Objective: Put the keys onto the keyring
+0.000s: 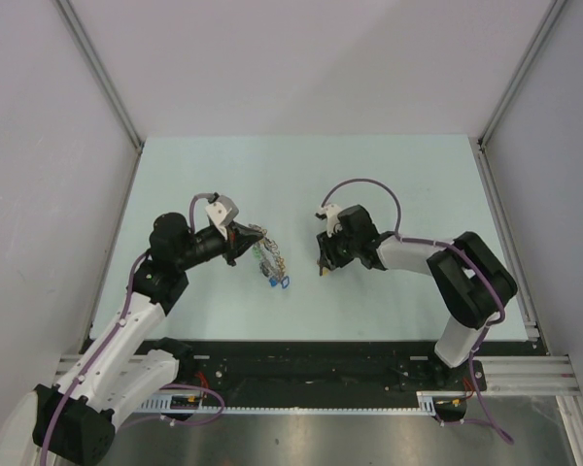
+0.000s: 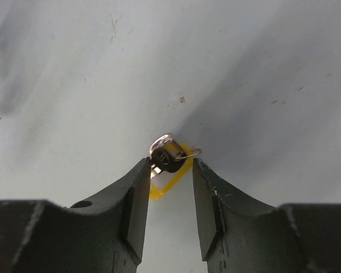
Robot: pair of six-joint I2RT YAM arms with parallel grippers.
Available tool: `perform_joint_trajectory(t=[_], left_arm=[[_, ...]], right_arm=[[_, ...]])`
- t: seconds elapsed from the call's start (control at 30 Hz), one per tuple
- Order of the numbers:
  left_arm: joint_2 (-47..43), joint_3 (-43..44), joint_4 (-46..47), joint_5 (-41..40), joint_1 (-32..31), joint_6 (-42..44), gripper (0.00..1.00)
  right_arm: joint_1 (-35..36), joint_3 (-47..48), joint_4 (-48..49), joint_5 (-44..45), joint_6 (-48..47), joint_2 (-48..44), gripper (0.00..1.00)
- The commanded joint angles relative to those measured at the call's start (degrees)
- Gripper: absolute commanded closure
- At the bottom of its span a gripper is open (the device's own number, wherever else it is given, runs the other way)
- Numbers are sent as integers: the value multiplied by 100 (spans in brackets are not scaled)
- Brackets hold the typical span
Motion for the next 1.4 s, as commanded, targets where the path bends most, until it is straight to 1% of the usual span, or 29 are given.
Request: perform_joint_trajectory(t=[0.0, 0.1, 0.13, 0.2, 0.23, 0.3, 0.37, 0.47, 0.6, 0.63, 0.67, 0.73, 0.83, 0.93, 1.07, 1.13, 1.37], left_arm=[[-59, 258, 256, 51, 68, 123, 100], [-68, 250, 256, 34, 76, 123, 100], [-68, 250, 256, 33, 76, 115, 100], [-68, 250, 256, 25, 85, 114, 100], [-77, 250, 256, 33, 85, 114, 100], [-77, 250, 256, 25, 94, 123, 100], [-94, 250, 256, 25, 94, 123, 100], [-121, 241, 256, 7, 94, 141, 99], [-156, 241, 256, 7, 103, 132, 100], [-147, 241, 256, 24, 103, 141, 100], [-156, 250, 256, 25, 103, 150, 100], [-147, 250, 247, 25, 112, 150, 100], [-147, 250, 238, 16, 120, 167, 100], [-138, 250, 229, 25, 120, 176, 100], [-130, 250, 220, 25, 129, 185, 100], [-112, 250, 220, 33, 129, 193, 100], [-112, 258, 211, 33, 129, 202, 99]], right_arm=[[357, 1, -942, 238, 636, -87, 60], [656, 10, -899, 238, 1040, -140, 62], [761, 10, -863, 238, 1172, -148, 63], [841, 10, -706, 246, 1646, -157, 69], [894, 1, -627, 212, 1778, -149, 71], [1052, 10, -337, 194, 2007, -140, 71], [1166, 10, 40, 53, 1991, -148, 70], [1158, 1, 86, 0, 1614, -315, 69], [1044, 1, -265, -17, 472, -719, 67], [1000, 10, -265, -78, -44, -868, 67], [956, 1, -553, -157, -284, -921, 66], [754, -7, -634, -385, -854, -1009, 65], [412, -34, -556, -710, -1365, -1054, 63], [69, -60, -398, -1193, -1586, -870, 62], [41, -60, -345, -1405, -1920, -659, 61], [85, -52, -82, -1336, -1982, -536, 61], [182, -25, 16, -1274, -2123, -210, 61]])
